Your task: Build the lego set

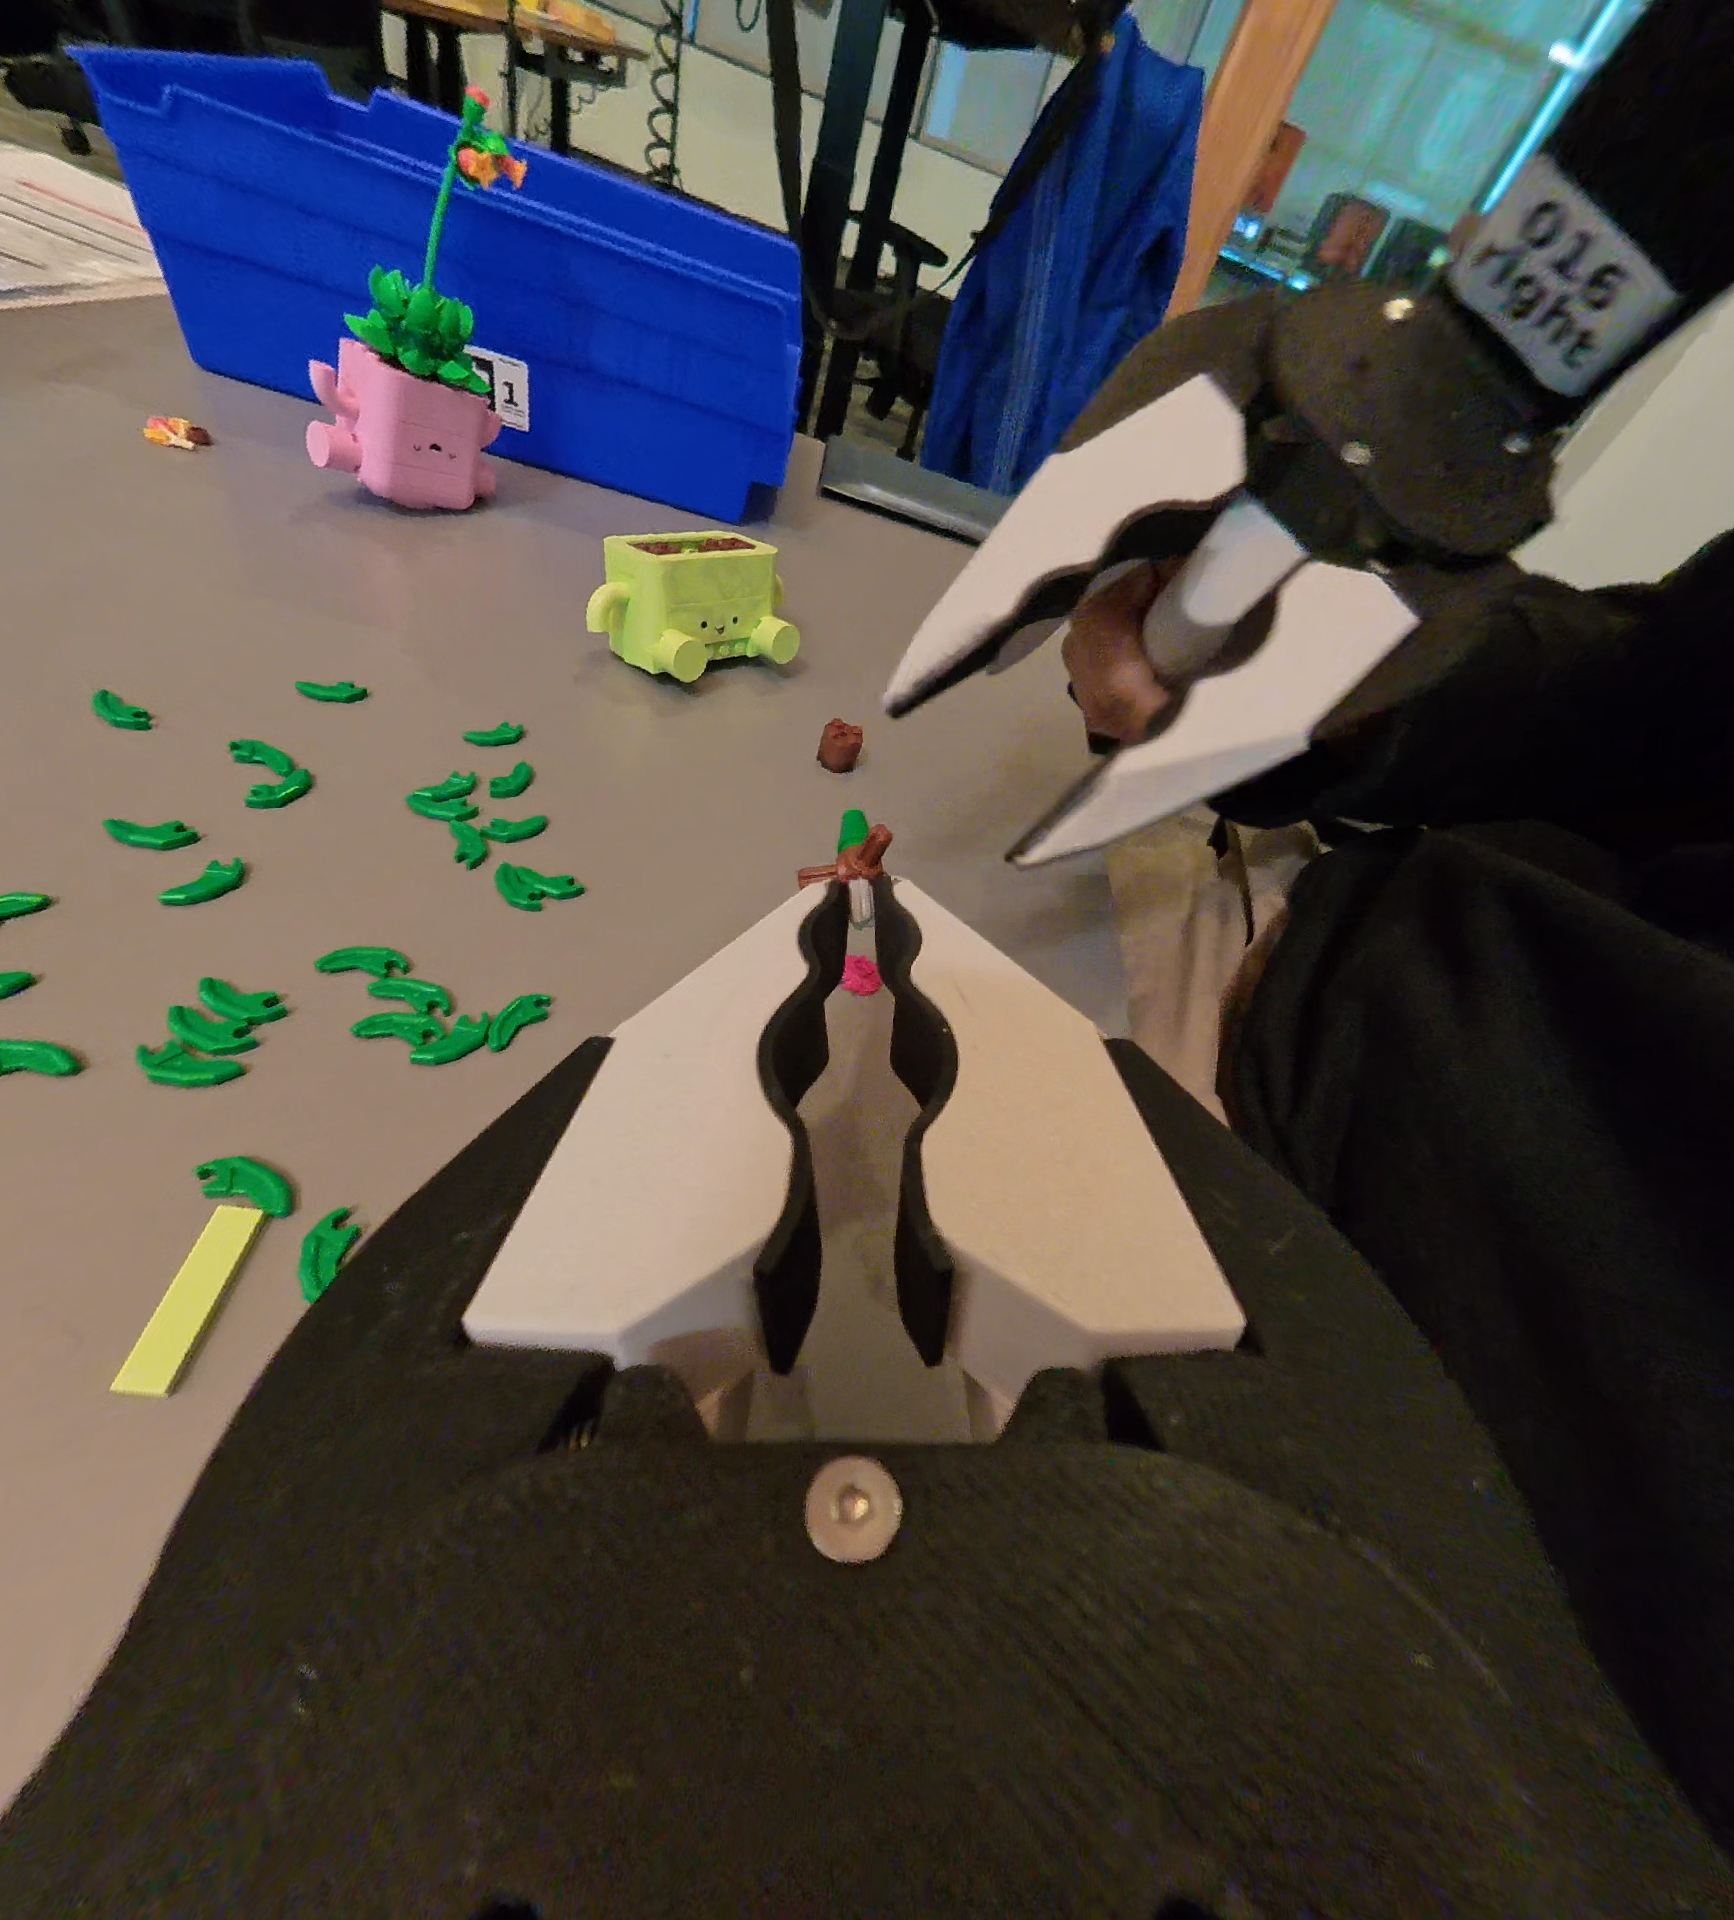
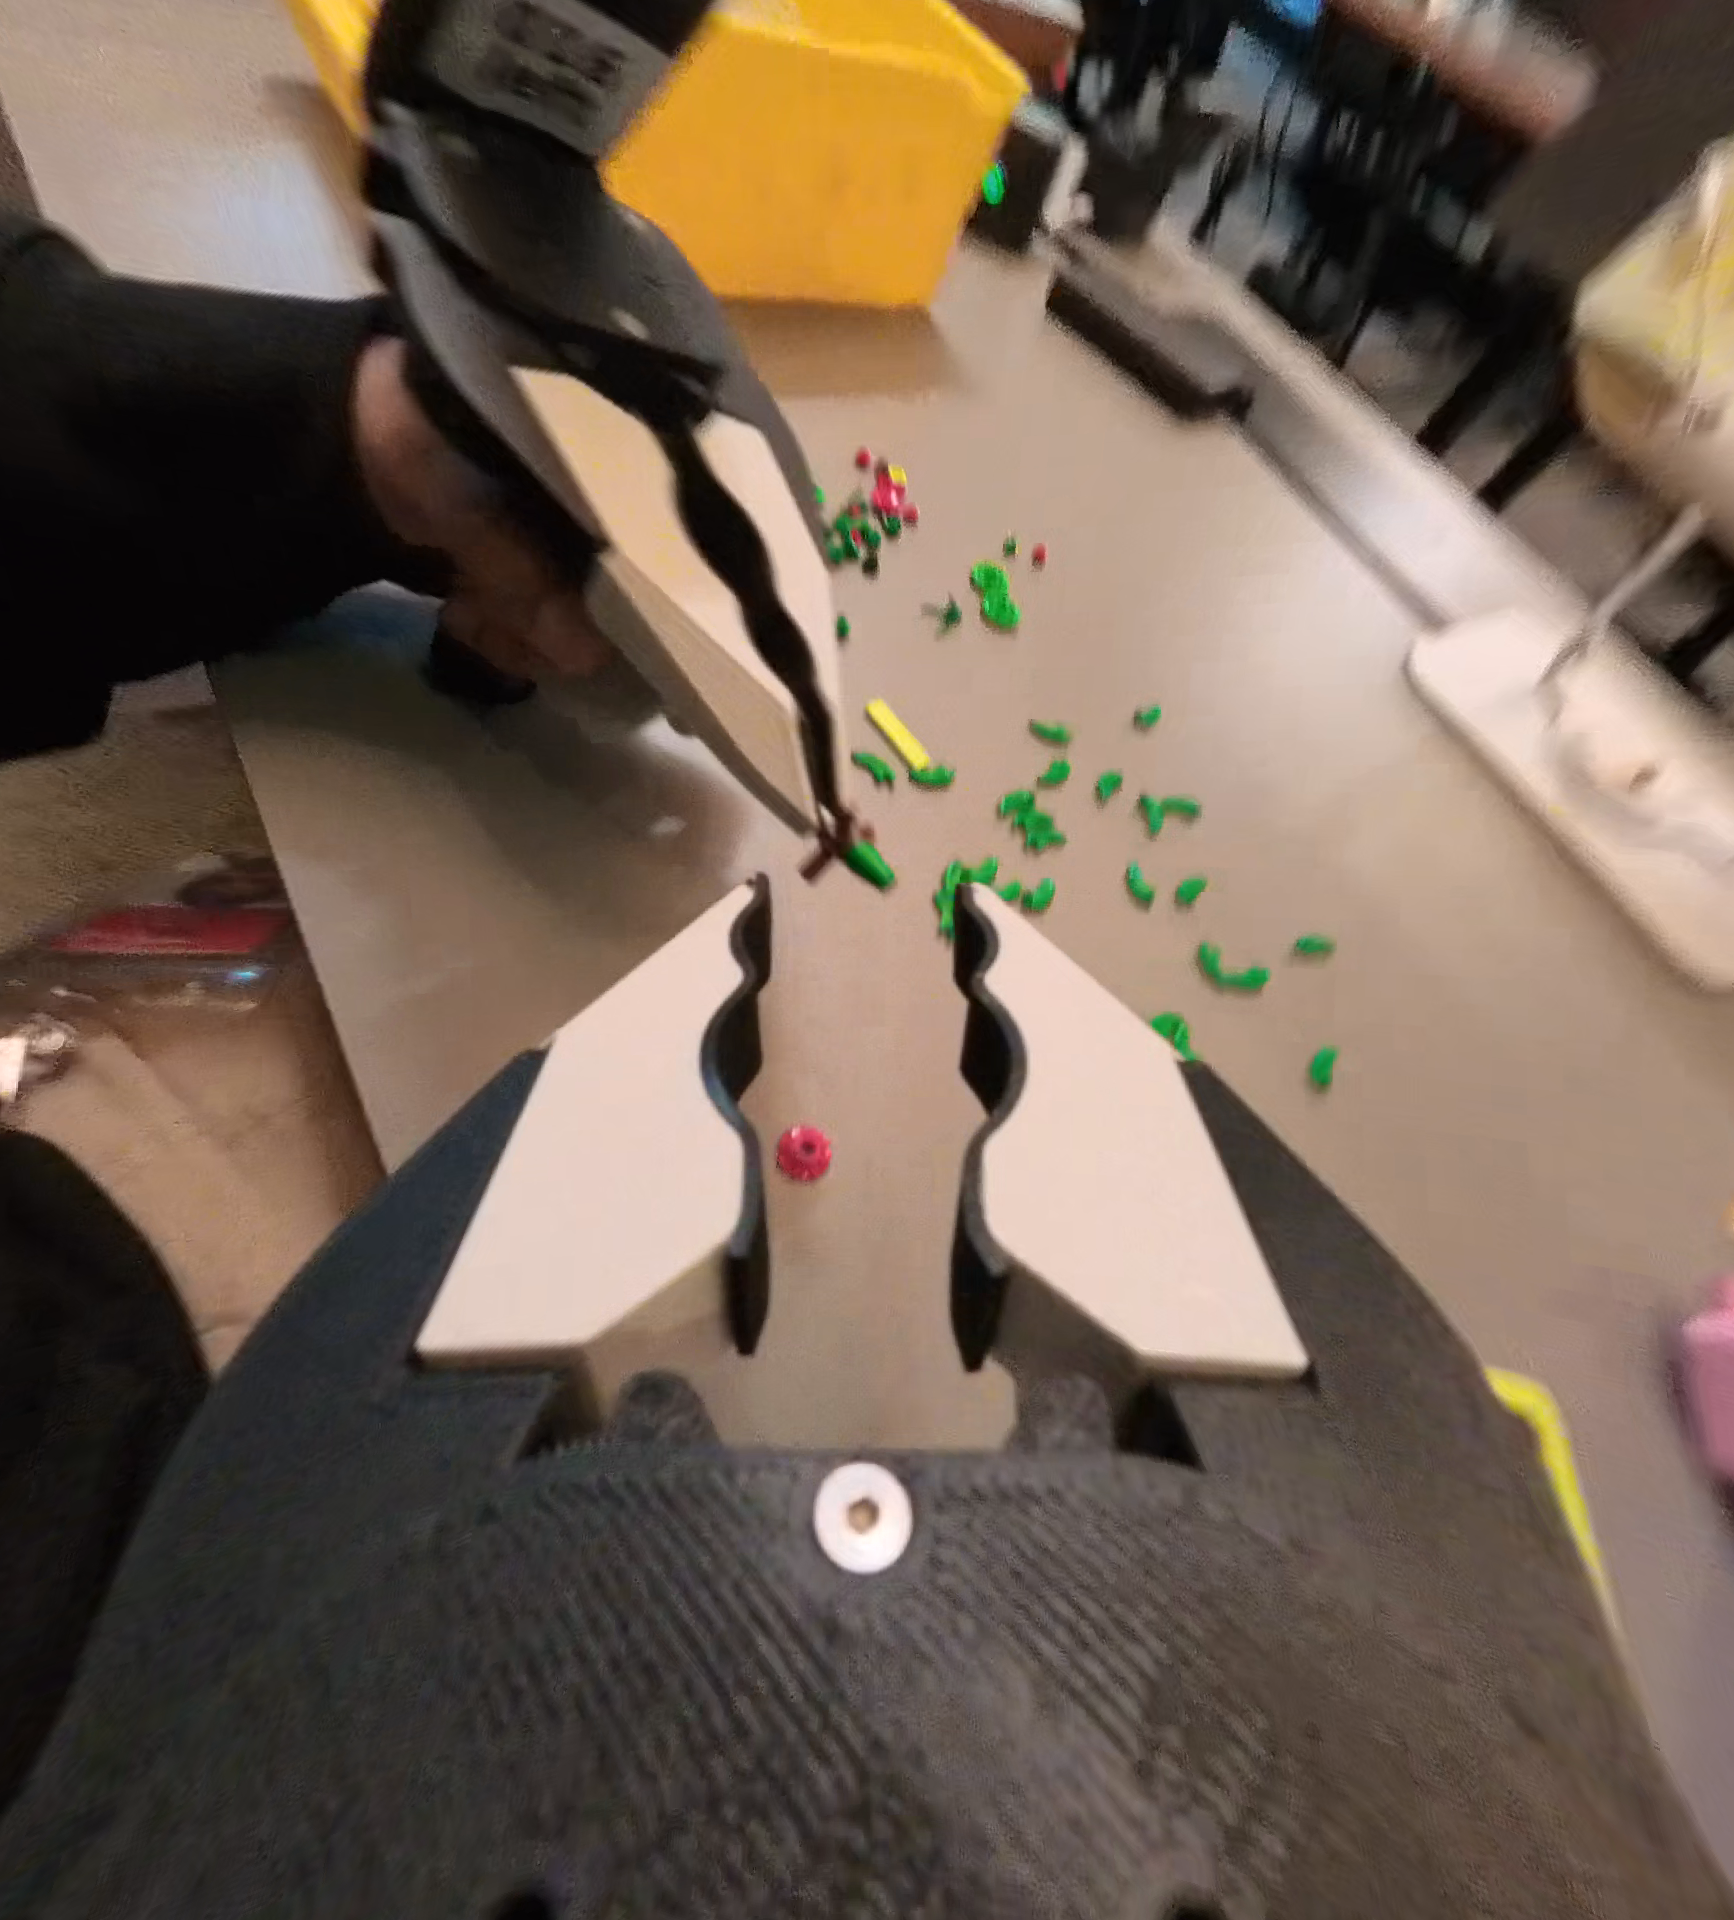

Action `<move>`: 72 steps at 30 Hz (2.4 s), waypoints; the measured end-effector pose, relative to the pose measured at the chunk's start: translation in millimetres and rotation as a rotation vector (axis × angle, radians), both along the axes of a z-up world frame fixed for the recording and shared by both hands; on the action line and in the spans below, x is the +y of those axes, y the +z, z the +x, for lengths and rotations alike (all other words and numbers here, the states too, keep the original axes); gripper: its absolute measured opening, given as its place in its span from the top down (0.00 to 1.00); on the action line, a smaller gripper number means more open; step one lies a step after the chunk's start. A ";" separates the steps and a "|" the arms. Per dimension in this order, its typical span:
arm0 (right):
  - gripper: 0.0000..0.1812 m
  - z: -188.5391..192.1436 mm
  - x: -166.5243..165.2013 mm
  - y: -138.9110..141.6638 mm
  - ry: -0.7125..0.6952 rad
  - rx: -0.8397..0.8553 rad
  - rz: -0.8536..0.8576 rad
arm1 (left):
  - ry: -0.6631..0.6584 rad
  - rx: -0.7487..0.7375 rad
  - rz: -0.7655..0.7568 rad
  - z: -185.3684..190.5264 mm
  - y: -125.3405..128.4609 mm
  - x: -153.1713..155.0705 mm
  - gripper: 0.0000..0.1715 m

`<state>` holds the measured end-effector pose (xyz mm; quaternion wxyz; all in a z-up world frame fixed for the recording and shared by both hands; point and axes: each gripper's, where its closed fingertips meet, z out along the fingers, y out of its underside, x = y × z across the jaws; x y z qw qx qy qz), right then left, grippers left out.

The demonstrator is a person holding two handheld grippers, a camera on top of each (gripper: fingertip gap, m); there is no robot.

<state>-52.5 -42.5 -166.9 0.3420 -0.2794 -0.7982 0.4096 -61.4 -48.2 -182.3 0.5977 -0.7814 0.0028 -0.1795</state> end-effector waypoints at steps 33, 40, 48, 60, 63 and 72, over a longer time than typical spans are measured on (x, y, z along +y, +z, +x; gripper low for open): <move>0.98 -6.4 -7.3 48.0 0.067 0.035 -0.661 | -0.006 -0.132 0.394 15.3 65.9 7.5 0.84; 0.98 -3.2 -10.5 56.0 0.101 0.037 -0.765 | -0.034 -0.233 0.491 18.9 82.7 5.5 0.93; 0.98 -4.9 -17.5 50.1 0.100 0.018 -0.737 | -0.028 -0.198 0.475 21.2 79.5 8.2 0.94; 0.85 -12.3 25.8 39.5 -0.035 -0.193 -0.689 | 0.162 0.170 0.322 -1.4 48.5 13.4 0.95; 0.86 -4.8 22.2 38.5 0.011 -0.336 -0.664 | 0.125 0.214 0.241 6.4 33.1 20.3 0.95; 0.91 0.0 17.9 21.2 0.063 -0.497 -0.534 | 0.072 0.224 0.211 18.3 26.6 26.3 0.96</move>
